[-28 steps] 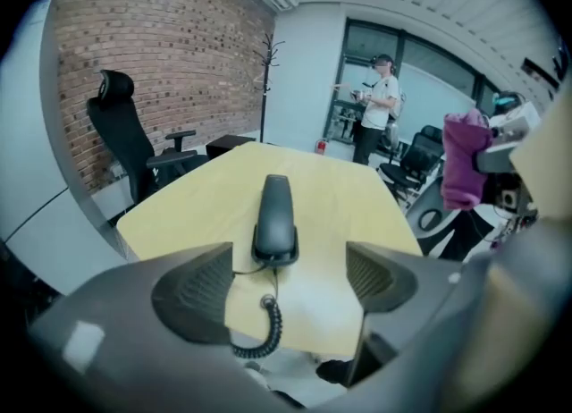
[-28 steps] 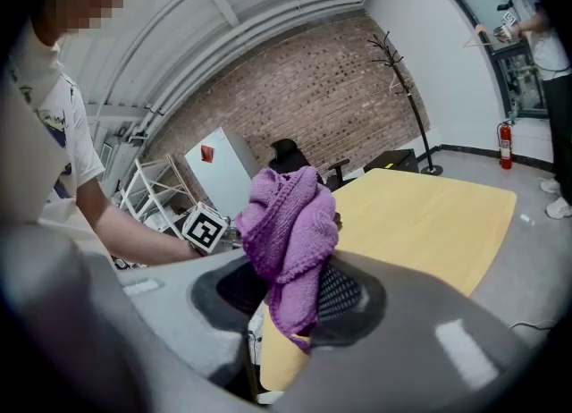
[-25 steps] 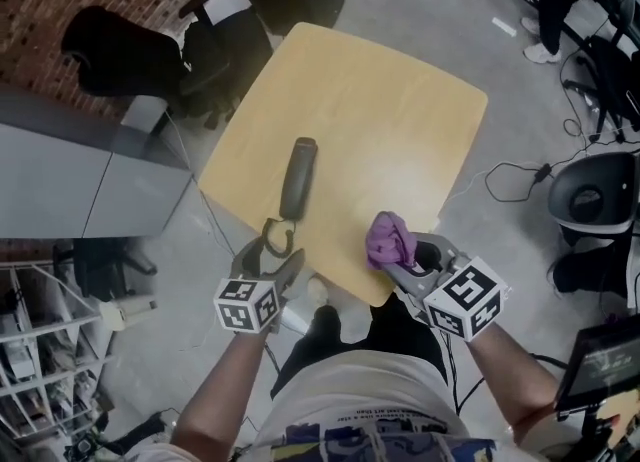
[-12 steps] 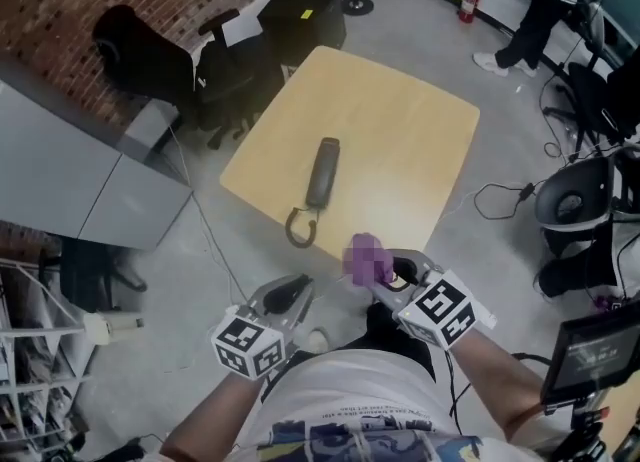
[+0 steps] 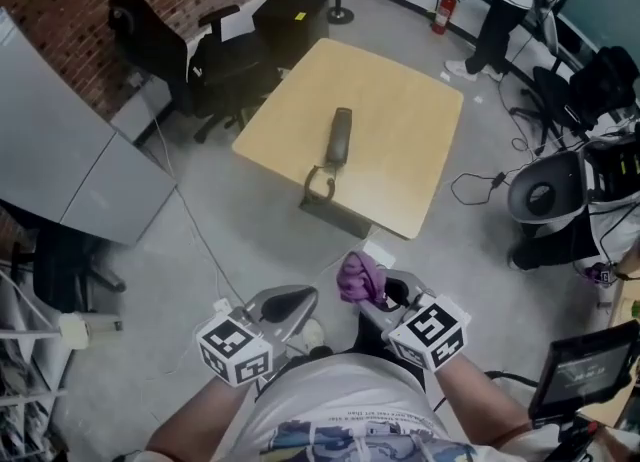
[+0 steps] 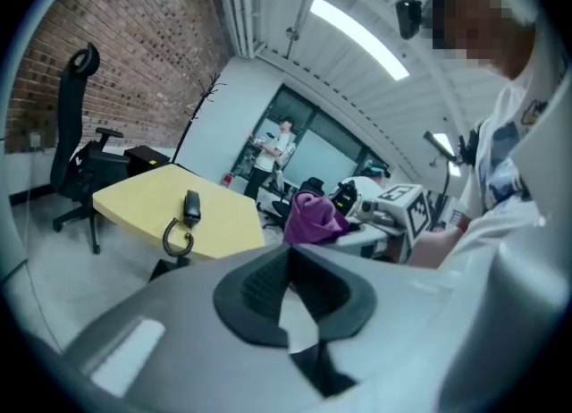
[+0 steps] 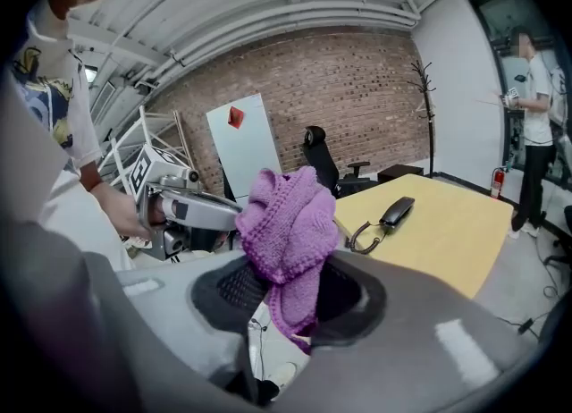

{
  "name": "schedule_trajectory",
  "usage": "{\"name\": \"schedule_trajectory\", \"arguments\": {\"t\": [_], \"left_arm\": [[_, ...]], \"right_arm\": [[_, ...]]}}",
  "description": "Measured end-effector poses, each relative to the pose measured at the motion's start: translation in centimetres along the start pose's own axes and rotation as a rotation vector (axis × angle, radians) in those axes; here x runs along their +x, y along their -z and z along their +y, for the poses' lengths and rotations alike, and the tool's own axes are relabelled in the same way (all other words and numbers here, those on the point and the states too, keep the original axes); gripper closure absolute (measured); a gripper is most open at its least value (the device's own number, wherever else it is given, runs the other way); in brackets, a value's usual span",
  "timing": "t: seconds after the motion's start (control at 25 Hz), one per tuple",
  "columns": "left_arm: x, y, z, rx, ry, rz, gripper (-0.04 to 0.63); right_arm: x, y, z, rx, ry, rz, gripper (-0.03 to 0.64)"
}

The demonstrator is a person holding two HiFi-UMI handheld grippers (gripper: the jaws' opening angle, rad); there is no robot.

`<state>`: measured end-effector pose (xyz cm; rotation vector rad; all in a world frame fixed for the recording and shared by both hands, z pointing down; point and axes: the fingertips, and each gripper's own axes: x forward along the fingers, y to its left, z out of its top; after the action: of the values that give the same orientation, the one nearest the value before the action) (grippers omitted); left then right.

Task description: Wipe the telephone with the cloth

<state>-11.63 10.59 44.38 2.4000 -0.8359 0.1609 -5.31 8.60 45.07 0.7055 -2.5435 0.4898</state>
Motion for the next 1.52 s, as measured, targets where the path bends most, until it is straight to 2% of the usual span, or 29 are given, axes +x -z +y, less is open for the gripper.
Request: {"name": "schedule_trajectory", "arguments": {"t": [0.16,0.36,0.6,1.0,1.12,1.52], "left_arm": [[-1.7,1.0,-1.1,0.012,0.027,0.029,0.592],[-1.9,0.6,-1.7,0.007,0.004,0.001,0.592],[-1.1,0.8,-5.8,0.03,-0.02,-0.014,0.592],[0.7,5.4,-13.8,0.094,-0.098,-0.057,0.592],[0.5,6.9,-15.8,0.073,-0.118,-0.07,0.592],[0.3,8.3,-19.4,0.058,-0.144,-0.07,0.592]], "right_arm": [[-1.2,0.6,2.7,-0.007,0.012,0.015,0.495],[-2.7,0.5,3.1,-0.044,0.011,0.011,0.495],[-6.8,1.4,4.1,-0.08,-0.01,-0.006,0.495],[-13.6,7.8,6.1,-0.154,-0.064,-0.033,0.495],[-15.4,9.3,6.9,-0.16,-0.081,-0.036,0.495],[-18.0,10.3,9.2,-0.194,-0.126,-0.044,0.495]]}}
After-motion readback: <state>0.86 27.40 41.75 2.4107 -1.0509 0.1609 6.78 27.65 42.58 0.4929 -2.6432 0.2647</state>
